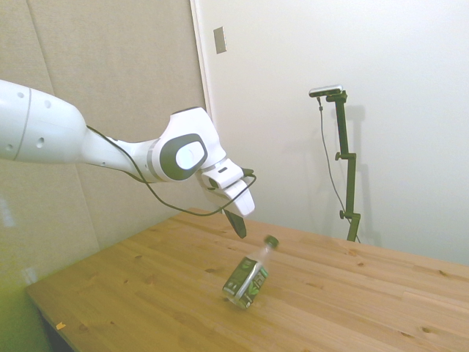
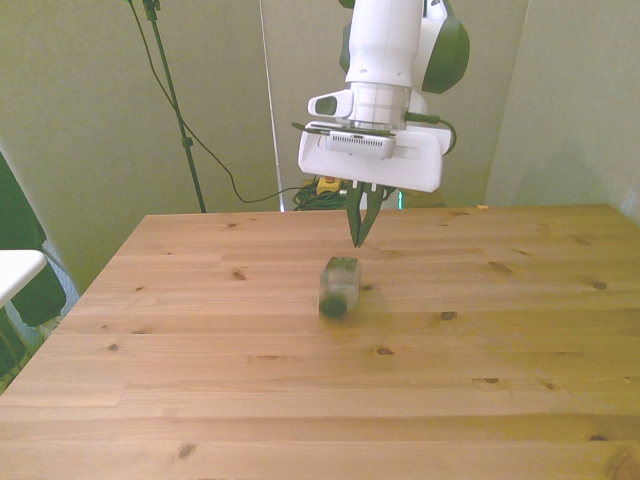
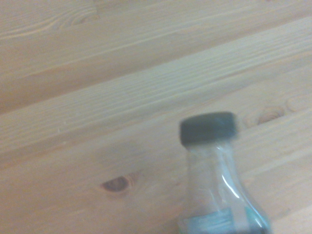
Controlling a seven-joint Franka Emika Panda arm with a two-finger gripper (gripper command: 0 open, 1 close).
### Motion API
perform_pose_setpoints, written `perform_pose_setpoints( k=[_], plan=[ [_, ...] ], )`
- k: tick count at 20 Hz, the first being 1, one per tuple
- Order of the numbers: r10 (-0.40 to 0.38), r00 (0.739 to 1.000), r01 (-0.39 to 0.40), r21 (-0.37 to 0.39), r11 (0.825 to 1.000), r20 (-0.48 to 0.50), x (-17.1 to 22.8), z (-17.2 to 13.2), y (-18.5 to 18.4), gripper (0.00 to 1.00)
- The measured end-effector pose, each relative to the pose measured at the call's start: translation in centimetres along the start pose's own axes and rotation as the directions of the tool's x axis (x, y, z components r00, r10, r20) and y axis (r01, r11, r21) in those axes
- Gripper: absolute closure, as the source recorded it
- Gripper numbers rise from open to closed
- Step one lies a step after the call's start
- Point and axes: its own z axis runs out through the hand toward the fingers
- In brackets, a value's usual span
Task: Knock down the bottle
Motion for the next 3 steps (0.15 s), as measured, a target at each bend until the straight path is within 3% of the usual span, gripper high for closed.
perform_pose_setpoints(
  k=[3],
  plan=[
    [0.007, 1.000, -0.007, 0.014, 1.000, -0.006, 0.0, 1.6, -1.4, 1.00]
  ],
)
